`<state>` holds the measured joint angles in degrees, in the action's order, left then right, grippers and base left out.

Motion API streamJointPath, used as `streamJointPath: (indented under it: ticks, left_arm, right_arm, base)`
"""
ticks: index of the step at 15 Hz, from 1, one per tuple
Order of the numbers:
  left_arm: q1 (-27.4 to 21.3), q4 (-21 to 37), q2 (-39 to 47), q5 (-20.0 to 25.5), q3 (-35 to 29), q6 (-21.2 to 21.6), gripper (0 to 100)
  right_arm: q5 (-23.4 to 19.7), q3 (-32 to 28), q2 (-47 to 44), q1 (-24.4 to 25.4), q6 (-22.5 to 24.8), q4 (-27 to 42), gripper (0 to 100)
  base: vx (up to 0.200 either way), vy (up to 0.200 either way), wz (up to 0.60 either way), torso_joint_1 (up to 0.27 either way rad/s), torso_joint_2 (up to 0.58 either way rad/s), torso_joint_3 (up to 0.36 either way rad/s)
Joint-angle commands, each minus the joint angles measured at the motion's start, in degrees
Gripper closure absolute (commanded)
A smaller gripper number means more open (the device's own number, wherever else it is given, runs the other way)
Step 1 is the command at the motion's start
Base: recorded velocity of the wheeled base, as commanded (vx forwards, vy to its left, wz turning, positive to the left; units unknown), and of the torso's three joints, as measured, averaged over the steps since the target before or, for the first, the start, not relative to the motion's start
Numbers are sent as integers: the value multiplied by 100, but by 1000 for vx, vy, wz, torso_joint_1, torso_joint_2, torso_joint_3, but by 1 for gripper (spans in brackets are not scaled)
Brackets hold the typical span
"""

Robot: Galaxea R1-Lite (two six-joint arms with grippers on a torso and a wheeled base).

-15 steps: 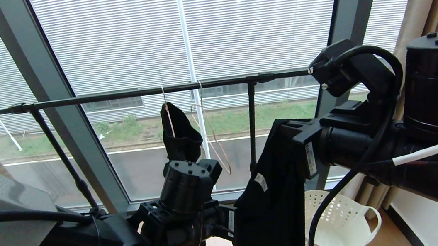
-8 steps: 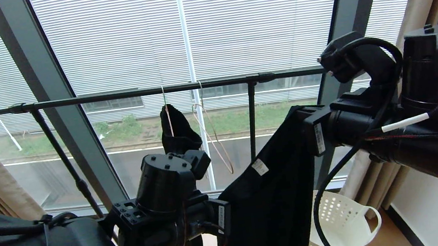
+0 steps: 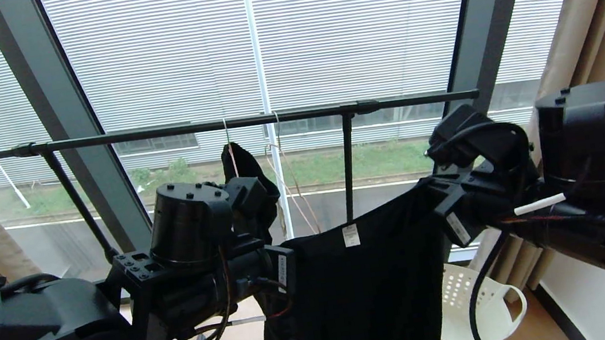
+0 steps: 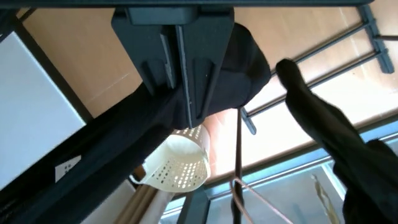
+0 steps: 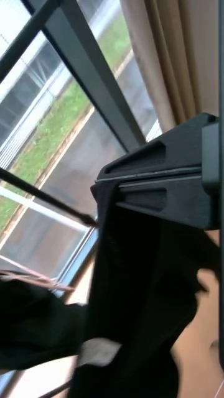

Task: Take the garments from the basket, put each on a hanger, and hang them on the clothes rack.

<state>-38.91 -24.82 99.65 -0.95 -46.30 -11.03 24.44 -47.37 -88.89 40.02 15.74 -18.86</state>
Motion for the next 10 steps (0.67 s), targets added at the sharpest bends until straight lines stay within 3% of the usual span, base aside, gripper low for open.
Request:
streamJointPath:
  ticks: [1, 4, 6, 10]
  left_arm:
    - [77, 74, -33, -2, -195, 22, 100]
    - [235, 241, -156, -10, -362, 242, 100]
    - [323, 461, -182, -19, -503, 347, 100]
    - [332, 557, -261, -160, -556, 356, 100]
  right_arm:
    - [-1, 272, 39, 32, 210, -21, 100]
    - [105, 79, -14, 58, 333, -21, 100]
    - [149, -510, -190, 50, 685, 31, 100]
    - [78, -413, -242, 41, 606, -197, 100]
  base:
    - [0, 0, 0, 0, 0, 0]
    - [0, 0, 0, 0, 0, 0]
    - [0, 0, 0, 0, 0, 0]
    - [0, 0, 0, 0, 0, 0]
